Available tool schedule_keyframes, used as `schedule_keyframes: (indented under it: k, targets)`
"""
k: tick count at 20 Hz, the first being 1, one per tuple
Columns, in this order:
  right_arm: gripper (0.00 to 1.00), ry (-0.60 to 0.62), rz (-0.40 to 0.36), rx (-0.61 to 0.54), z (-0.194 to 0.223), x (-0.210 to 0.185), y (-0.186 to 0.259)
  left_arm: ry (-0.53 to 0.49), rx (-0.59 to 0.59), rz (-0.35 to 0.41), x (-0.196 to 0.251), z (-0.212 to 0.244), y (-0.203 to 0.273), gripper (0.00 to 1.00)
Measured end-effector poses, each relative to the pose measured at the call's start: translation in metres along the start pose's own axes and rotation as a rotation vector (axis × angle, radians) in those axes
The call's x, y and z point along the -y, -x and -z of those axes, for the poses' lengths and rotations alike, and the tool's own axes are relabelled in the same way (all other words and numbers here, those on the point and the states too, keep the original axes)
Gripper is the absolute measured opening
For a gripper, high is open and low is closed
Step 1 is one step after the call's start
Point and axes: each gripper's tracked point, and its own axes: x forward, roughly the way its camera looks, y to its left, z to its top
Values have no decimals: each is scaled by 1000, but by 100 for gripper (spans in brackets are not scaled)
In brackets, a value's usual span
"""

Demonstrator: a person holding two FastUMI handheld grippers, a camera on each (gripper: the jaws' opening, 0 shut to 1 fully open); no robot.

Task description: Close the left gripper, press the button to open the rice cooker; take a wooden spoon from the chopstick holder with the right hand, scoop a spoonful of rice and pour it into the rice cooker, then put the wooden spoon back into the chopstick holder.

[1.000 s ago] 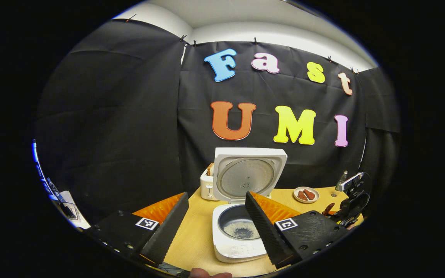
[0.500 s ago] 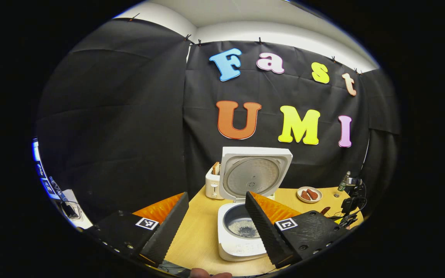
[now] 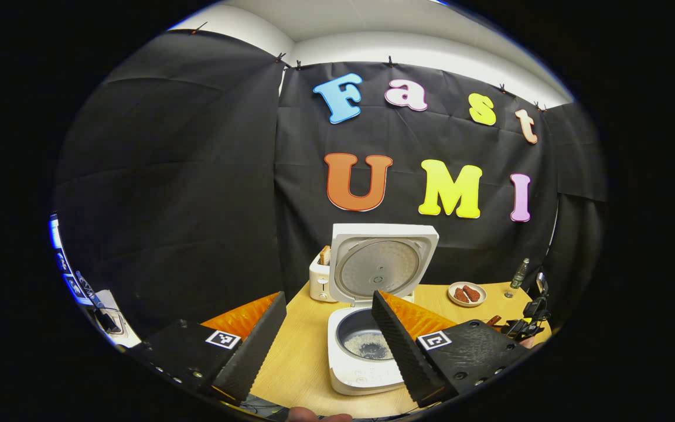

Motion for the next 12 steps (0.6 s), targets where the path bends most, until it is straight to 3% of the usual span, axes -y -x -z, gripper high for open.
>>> schedule_keyframes:
  k: [4, 12]
  targets:
    - [12, -201, -41, 24, -15, 20, 7, -5, -5, 13, 9, 0, 0, 94]
    - [12, -348, -155, 111, -60, 12, 51, 9, 30, 49, 34, -12, -1, 94]
